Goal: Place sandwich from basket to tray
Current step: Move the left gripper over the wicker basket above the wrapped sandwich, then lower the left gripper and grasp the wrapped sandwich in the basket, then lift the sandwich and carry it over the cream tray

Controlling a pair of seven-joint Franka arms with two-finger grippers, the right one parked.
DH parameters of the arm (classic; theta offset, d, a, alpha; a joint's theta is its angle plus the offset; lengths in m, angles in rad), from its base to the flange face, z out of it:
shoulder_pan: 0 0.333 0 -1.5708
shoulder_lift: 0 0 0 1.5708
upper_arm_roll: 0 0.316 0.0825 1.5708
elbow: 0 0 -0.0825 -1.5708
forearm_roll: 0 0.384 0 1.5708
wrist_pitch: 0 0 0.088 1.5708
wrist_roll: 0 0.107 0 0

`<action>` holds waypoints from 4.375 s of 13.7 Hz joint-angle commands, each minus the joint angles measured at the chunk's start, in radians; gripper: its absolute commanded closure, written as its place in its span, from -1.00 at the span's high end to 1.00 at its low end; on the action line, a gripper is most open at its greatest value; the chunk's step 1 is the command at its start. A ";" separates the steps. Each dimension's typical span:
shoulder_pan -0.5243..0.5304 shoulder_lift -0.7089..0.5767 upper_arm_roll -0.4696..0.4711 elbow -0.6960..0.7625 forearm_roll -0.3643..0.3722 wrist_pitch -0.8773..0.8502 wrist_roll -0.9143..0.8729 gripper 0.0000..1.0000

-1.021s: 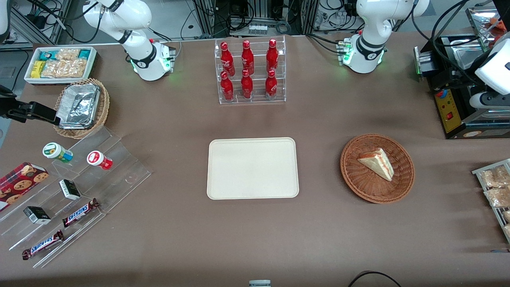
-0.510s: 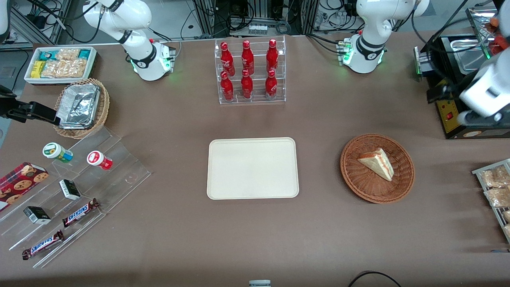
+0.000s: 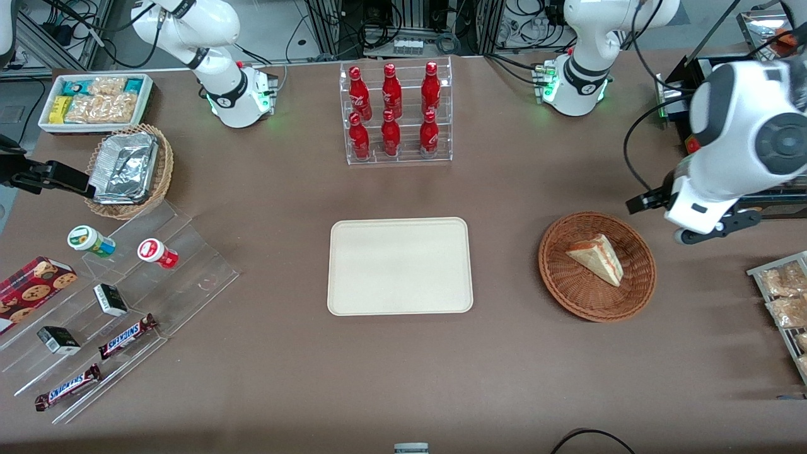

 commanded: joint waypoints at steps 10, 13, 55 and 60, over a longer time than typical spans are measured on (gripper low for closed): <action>-0.006 -0.043 0.005 -0.457 -0.092 0.719 -0.356 0.99; -0.005 0.004 0.007 -0.456 -0.094 0.763 -0.362 0.99; -0.661 0.505 -0.032 0.440 -0.077 0.246 -0.393 -1.00; -0.717 0.679 -0.030 0.580 -0.042 0.280 -0.400 -1.00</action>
